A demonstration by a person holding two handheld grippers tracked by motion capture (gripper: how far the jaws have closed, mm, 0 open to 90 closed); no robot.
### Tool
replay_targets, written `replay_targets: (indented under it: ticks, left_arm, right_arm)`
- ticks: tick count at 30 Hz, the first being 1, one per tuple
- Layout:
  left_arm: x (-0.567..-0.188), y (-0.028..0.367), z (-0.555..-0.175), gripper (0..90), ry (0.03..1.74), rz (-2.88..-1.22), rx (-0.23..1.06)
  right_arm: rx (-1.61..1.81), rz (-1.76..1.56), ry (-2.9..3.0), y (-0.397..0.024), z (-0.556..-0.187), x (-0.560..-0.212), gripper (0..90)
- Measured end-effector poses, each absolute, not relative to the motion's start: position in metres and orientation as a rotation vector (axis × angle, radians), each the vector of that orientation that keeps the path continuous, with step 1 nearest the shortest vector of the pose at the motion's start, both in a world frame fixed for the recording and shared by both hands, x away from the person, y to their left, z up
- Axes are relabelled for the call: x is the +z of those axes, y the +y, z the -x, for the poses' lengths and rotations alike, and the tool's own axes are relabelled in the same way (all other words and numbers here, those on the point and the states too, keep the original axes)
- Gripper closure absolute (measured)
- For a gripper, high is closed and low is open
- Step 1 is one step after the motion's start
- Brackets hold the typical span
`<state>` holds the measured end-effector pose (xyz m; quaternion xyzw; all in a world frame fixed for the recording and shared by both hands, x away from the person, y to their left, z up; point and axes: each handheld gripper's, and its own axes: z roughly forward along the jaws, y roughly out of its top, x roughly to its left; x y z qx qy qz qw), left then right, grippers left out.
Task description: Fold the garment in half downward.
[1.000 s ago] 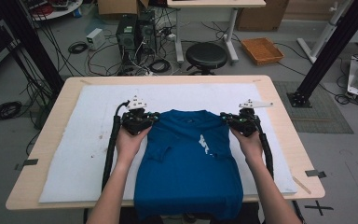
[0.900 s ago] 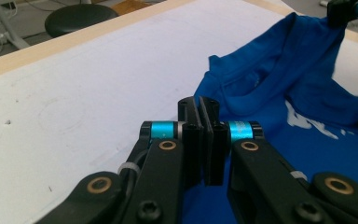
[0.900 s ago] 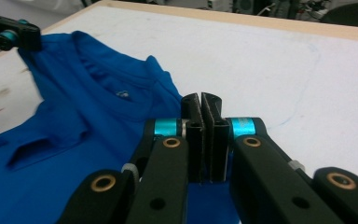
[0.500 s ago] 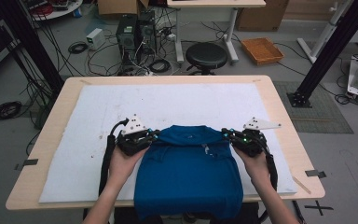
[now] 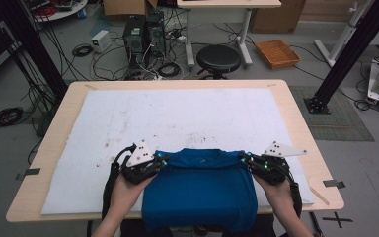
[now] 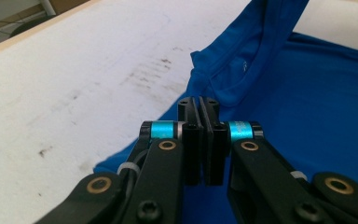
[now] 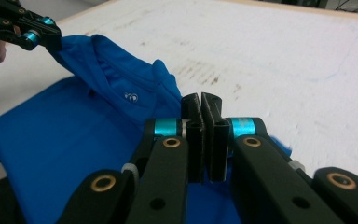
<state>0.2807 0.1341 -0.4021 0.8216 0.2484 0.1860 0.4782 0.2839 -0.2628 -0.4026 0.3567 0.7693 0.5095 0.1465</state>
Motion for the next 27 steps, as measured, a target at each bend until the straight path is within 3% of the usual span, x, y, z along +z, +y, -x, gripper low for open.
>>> replay_targets:
  ticks: [20,27]
  left_arm:
    - [-0.435,0.134,-0.228,87.0,0.482,-2.127,0.475]
    - [-0.435,0.132,-0.218,79.6,0.454,-2.149,0.438]
  right_arm:
    - [1.303,-0.934,2.303,-0.264,-0.229,-0.427,86.3]
    - [1.281,-0.924,2.295,-0.267,-0.223,-0.426,83.6]
